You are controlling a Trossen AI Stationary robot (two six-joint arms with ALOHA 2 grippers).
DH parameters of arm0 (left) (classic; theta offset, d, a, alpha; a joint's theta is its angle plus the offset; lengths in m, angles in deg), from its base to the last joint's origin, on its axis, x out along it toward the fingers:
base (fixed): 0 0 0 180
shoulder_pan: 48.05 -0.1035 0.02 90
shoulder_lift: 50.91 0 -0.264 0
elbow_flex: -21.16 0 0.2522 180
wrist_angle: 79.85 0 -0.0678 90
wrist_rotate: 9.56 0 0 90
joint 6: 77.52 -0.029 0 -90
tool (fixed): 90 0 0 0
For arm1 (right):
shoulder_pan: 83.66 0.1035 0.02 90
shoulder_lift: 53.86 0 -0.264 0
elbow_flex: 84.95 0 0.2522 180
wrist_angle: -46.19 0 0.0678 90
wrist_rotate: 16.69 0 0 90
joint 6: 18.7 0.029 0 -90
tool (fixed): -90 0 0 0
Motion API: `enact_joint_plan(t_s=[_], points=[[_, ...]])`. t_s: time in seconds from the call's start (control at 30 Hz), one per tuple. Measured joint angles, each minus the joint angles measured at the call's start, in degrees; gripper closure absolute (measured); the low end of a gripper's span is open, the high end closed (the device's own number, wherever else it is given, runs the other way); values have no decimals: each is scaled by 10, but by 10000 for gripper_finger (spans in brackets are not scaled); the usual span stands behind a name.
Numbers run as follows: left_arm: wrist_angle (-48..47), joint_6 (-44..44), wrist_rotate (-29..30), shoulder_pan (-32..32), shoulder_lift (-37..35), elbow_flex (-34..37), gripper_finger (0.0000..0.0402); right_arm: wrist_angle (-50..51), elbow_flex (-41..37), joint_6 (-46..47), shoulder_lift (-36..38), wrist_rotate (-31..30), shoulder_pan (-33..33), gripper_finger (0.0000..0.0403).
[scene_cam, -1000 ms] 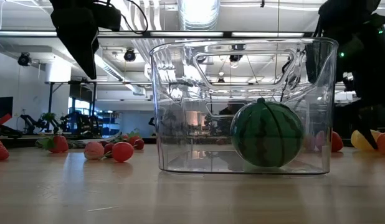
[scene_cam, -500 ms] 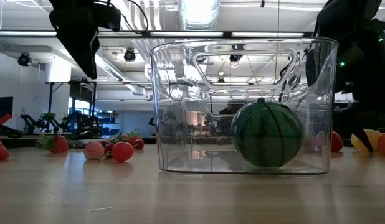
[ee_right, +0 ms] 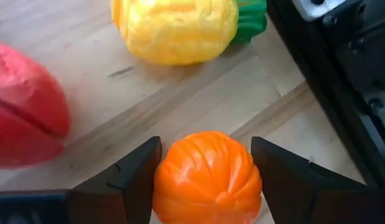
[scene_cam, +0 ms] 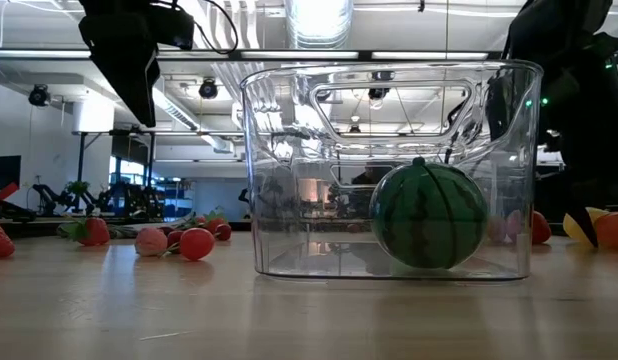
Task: Pick and placing Produce into tupperware
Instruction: Put the pumpkin into the transparent bin
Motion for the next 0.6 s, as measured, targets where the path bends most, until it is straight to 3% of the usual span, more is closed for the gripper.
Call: enact_joint_plan(t_s=[0.23, 0.6], points=[[0, 0, 0, 0, 0, 0, 59, -6, 30, -37, 16, 5, 1, 146], [7, 3, 0, 0, 0, 0, 59, -3, 175, -160, 59, -73, 38, 173]])
